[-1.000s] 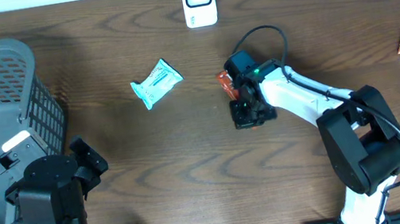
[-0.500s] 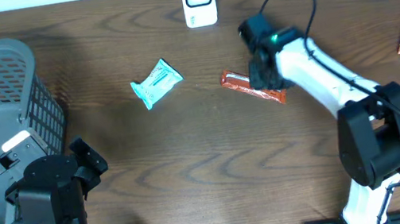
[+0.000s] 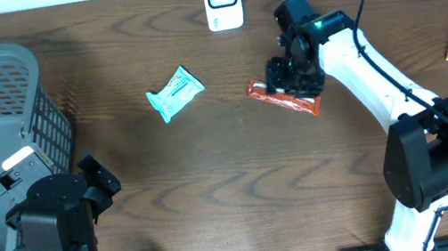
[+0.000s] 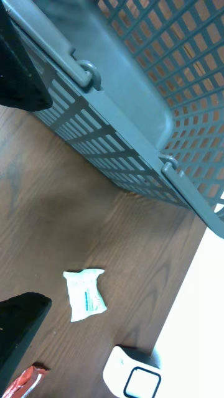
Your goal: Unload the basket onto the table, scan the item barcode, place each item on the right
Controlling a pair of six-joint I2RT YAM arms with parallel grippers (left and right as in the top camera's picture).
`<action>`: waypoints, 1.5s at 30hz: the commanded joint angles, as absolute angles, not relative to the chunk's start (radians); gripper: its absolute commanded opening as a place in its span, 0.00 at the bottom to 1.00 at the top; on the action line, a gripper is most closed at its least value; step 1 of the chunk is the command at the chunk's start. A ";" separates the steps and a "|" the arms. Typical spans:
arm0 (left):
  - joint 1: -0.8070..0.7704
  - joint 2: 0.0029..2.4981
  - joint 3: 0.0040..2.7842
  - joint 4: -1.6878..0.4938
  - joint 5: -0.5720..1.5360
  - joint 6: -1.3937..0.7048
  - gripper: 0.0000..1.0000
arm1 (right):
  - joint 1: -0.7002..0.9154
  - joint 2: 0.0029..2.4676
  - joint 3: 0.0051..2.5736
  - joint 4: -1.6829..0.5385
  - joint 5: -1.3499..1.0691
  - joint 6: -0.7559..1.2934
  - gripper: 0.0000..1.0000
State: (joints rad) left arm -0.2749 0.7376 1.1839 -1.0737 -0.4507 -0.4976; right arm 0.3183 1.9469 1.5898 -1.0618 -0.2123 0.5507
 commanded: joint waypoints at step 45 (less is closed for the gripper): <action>-0.270 0.737 1.182 -1.073 -0.463 -0.499 0.93 | 0.443 1.908 1.410 -0.569 0.031 0.657 0.01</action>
State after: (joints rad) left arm -0.2749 0.7380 1.1839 -1.0733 -0.4507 -0.4976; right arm 0.4419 1.9961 1.4048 -0.5797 -0.0448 0.6727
